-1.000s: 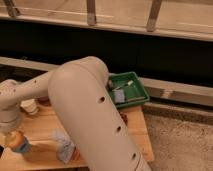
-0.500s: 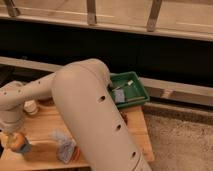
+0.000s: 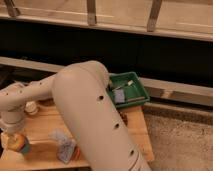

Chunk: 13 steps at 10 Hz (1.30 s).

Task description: Place apple in plastic cup

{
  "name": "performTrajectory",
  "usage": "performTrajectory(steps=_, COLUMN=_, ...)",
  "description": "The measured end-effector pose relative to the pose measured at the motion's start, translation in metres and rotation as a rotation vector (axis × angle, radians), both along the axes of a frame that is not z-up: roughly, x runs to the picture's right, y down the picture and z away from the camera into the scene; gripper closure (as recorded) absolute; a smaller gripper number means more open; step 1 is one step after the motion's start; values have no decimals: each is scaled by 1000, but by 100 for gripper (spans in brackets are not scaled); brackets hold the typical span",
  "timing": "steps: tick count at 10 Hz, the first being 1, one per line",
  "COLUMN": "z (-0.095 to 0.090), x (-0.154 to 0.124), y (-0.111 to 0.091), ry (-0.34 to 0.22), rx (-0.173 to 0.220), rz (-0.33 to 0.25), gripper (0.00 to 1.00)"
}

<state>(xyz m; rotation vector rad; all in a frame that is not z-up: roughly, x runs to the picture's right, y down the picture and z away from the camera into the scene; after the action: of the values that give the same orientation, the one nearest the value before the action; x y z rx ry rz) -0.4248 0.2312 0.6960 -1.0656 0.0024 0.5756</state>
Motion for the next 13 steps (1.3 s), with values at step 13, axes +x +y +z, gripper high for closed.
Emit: performTrajectory(steps=13, z=17, x=51, y=-95, ry=106, rx=150, rz=134, gripper=33)
